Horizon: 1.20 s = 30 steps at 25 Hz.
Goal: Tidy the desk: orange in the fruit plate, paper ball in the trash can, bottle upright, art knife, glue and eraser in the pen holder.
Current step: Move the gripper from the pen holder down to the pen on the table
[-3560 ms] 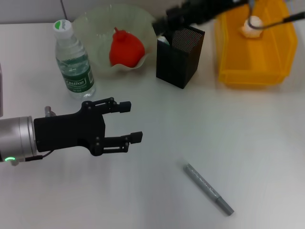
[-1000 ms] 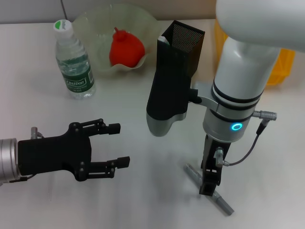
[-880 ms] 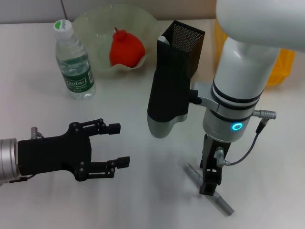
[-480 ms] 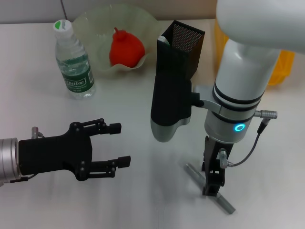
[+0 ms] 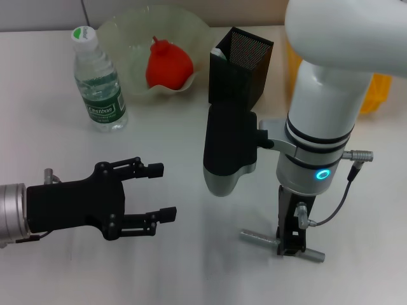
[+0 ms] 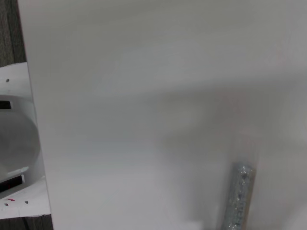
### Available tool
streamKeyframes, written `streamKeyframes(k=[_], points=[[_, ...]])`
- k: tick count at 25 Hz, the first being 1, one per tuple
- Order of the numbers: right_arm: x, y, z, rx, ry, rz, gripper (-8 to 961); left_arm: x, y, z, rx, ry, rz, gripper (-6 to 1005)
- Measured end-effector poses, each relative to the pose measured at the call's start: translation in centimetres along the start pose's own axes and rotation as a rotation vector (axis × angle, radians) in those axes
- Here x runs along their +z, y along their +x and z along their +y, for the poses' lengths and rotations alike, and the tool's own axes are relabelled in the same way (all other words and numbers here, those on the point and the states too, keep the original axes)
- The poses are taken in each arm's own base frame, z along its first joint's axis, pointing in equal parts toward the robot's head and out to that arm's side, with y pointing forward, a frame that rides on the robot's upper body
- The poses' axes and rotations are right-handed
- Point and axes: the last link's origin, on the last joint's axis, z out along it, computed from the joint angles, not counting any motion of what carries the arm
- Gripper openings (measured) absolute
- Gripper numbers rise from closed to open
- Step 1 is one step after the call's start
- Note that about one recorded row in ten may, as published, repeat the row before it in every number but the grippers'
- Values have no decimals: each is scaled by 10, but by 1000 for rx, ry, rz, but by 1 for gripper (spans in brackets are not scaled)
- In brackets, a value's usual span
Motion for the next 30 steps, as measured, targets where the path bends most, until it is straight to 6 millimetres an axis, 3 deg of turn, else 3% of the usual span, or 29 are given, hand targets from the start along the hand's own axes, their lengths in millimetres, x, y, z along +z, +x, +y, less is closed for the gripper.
streamKeyframes(k=[6, 11, 17, 22, 30], points=[[-1, 0, 0, -2, 4, 5, 244, 0, 1, 0, -1, 1, 4, 802], [0, 1, -1, -3, 1, 16, 218, 1, 1, 0, -1, 1, 6, 802], [2, 2, -2, 0, 2, 24, 88, 2, 2, -2, 5, 0, 6, 802], [1, 2, -3, 4, 4, 19, 91, 3, 4, -3, 9, -2, 6, 802], [0, 1, -3, 0, 7, 26, 187, 3, 4, -4, 9, 0, 5, 802]])
